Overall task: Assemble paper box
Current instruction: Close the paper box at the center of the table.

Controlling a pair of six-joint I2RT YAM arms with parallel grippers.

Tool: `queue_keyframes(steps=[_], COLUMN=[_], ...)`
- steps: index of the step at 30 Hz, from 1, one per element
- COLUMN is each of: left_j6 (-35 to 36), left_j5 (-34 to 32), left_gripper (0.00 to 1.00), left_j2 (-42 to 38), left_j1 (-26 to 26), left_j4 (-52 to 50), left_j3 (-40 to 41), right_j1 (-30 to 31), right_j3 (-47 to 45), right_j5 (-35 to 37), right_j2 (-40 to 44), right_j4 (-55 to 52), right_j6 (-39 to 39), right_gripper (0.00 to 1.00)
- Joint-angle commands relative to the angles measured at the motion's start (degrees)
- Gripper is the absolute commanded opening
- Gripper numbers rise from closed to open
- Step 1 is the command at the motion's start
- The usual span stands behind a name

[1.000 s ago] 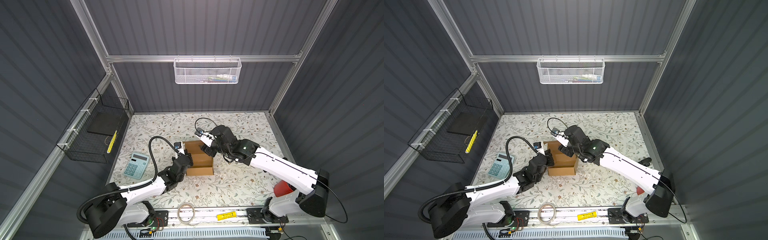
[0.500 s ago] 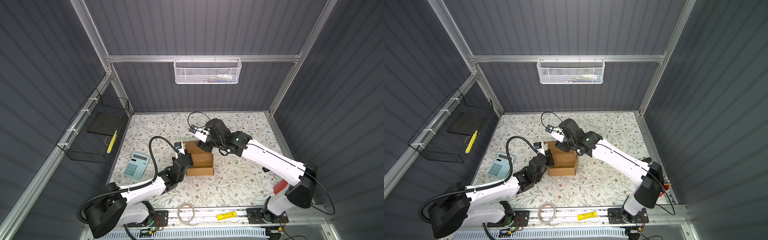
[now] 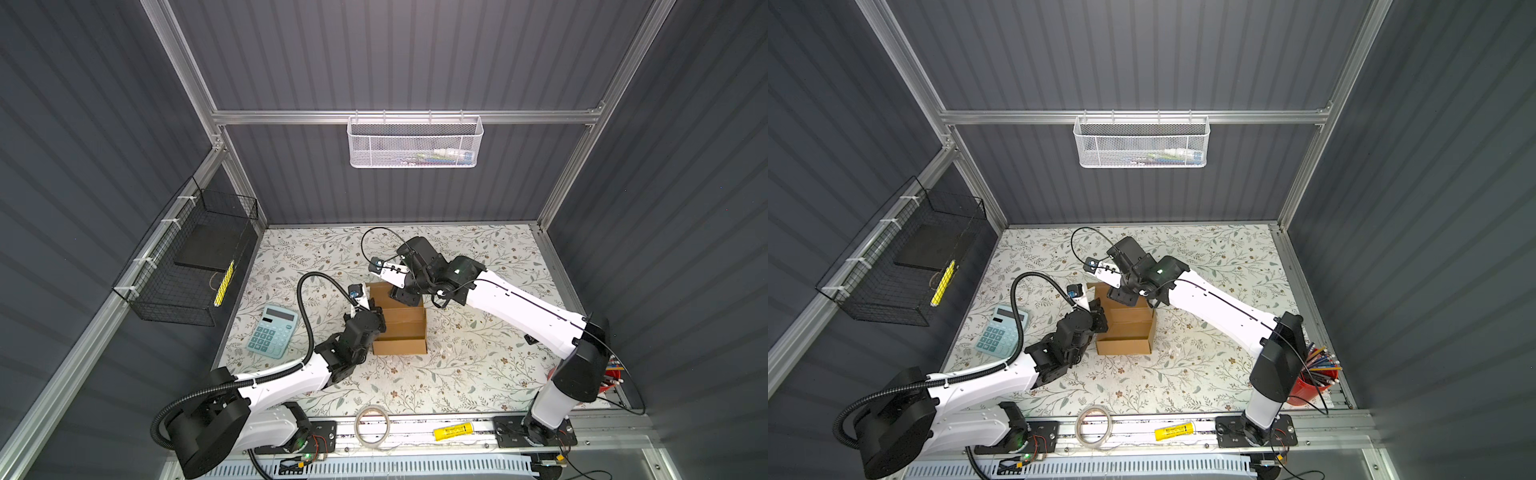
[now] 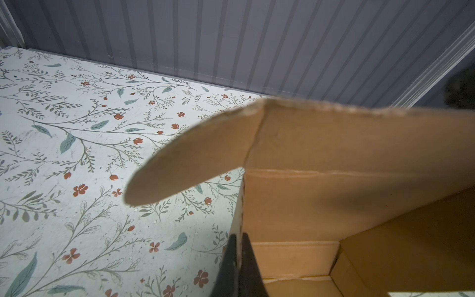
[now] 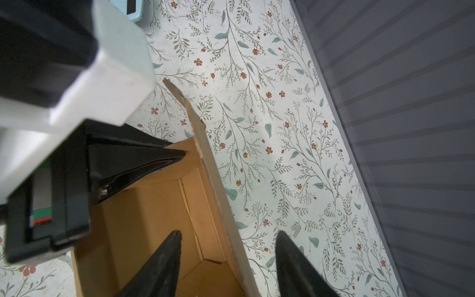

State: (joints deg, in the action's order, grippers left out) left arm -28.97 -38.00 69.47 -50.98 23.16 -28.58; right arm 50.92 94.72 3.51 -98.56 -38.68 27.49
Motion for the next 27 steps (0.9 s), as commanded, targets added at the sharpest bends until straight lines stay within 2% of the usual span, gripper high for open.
queue_keyframes(steps=[1, 9, 27], left_j6=[1.11, 0.49, -0.82], left_j5=[-1.46, -1.38, -3.44], left_gripper=[0.00, 0.00, 0.00], left_j2=[-0.66, 0.13, -3.03], left_j1=[-0.29, -0.32, -1.61], left_j4=[-1.10, -0.31, -1.38], left_j3=[0.32, 0.62, 3.15], right_j1=[-0.15, 0.65, 5.11], right_j3=[2.10, 1.04, -7.79], right_j5=[-1.20, -2.11, 0.01], right_j2=[-1.55, -2.00, 0.81], right_j4=[-2.44, -3.99, 1.15], right_j6=[1.29, 0.45, -4.09], right_gripper=[0.59, 0.49, 0.30])
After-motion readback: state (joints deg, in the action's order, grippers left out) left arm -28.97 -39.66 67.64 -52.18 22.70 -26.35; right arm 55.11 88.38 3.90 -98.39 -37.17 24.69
